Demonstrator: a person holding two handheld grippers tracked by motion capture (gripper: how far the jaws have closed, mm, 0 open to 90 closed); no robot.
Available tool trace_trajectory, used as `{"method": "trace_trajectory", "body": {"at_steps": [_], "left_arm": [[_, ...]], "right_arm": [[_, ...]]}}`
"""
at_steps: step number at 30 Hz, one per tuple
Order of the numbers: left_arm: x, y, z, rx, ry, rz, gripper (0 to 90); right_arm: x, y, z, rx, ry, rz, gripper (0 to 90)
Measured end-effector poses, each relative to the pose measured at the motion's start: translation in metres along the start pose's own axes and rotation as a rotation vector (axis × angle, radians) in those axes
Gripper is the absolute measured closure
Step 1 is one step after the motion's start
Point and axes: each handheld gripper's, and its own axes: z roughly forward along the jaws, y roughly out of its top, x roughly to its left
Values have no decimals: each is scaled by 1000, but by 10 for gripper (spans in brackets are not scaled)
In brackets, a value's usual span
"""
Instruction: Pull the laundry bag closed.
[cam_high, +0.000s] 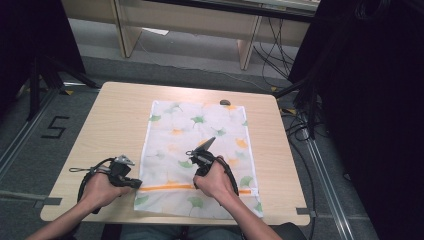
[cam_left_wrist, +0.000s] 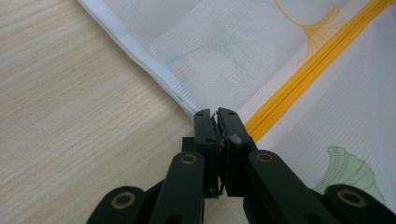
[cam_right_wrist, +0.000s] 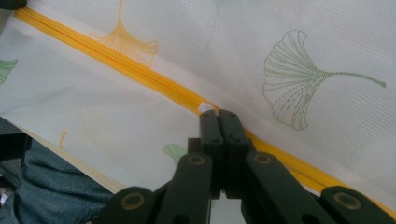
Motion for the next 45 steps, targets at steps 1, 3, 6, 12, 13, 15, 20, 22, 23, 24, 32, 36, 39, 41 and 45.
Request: {"method": "trace_trajectory", "body": {"at_steps": [1,3,6,12,13,15,20,22,23,24,32,36,39,41,45], "left_arm": [[0,0,0,0,0,-1,870],[0,0,0,-1,0,-1,870],[0,0,0,-2,5,0,870],[0,0,0,-2,0,-2,870],[0,0,0,-2,0,-2,870],[0,0,0,-2,1,0,870],[0,0,0,-1,4,0,870],[-1,0,0,-1,4,1,870],[0,0,0,1,4,1,870],[0,0,0,1,3,1,870],[-1,0,0,-2,7,0,870],[-1,0,0,-1,5,-3,870],[-1,0,0,0,5,0,870],[-1,0,0,0,7,-1,870],[-1,0,0,1,5,-2,870]], "right_arm": [[1,-1,0,-12,-3,14,900],[-2,-1,-1,0,-4,-8,900],[-1,-2,-2,-10,-8,9,900],[-5,-4,-4,-14,-2,20,900],[-5,-4,-4,-14,-2,20,900],[-7,-4,-6,4,-7,18,900],[-9,-6,-7,5,16,28,900],[-10,-7,-7,-4,-7,26,900],[-12,-7,-8,-3,-11,22,900],[-12,-7,-8,-3,-11,22,900],[-15,-10,-11,-9,-3,48,900],[-18,-11,-12,4,-9,49,900],[-21,-12,-13,-13,-6,46,900],[-24,-13,-12,-43,-11,21,900],[-25,-13,-16,-6,-6,41,900]]}}
